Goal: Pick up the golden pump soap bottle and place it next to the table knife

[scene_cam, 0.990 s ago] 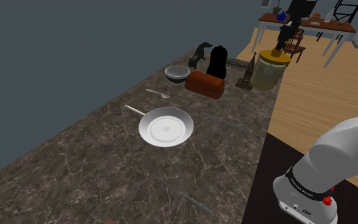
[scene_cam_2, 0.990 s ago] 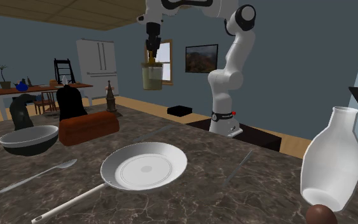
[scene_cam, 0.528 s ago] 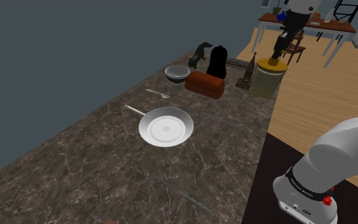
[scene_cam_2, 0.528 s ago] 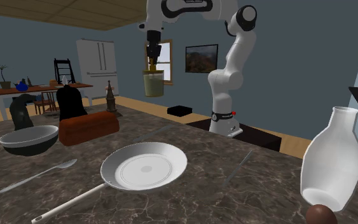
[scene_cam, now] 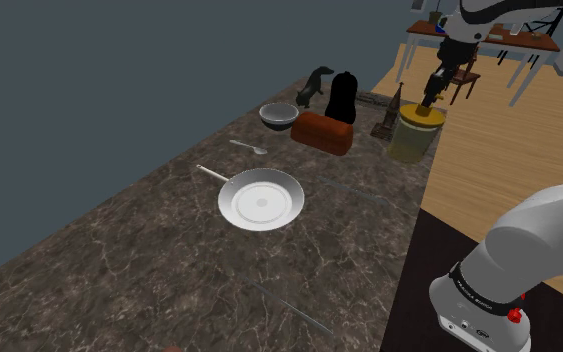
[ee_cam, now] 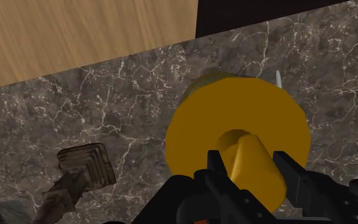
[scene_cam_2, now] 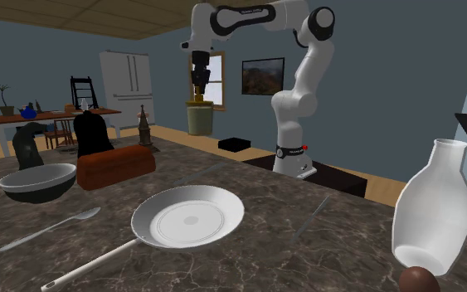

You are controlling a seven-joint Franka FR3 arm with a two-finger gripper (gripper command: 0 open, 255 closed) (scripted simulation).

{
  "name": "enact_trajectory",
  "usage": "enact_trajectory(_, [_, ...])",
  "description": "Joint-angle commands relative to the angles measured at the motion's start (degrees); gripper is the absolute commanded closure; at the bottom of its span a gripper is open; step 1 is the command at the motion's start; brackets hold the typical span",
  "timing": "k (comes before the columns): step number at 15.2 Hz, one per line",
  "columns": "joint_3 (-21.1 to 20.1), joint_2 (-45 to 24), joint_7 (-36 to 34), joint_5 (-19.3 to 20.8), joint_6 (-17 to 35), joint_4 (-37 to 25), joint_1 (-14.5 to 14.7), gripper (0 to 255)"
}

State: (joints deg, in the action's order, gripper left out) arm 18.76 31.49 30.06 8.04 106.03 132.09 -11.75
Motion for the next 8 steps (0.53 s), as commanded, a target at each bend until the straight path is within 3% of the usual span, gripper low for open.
enact_trajectory(1, [0.0, 0.2, -0.2, 0.1, 1.6, 1.7, -0.1, 255])
enact_trajectory(8, [0.8, -0.3, -0.1, 0.6, 7.1, 6.6, -0.3, 255])
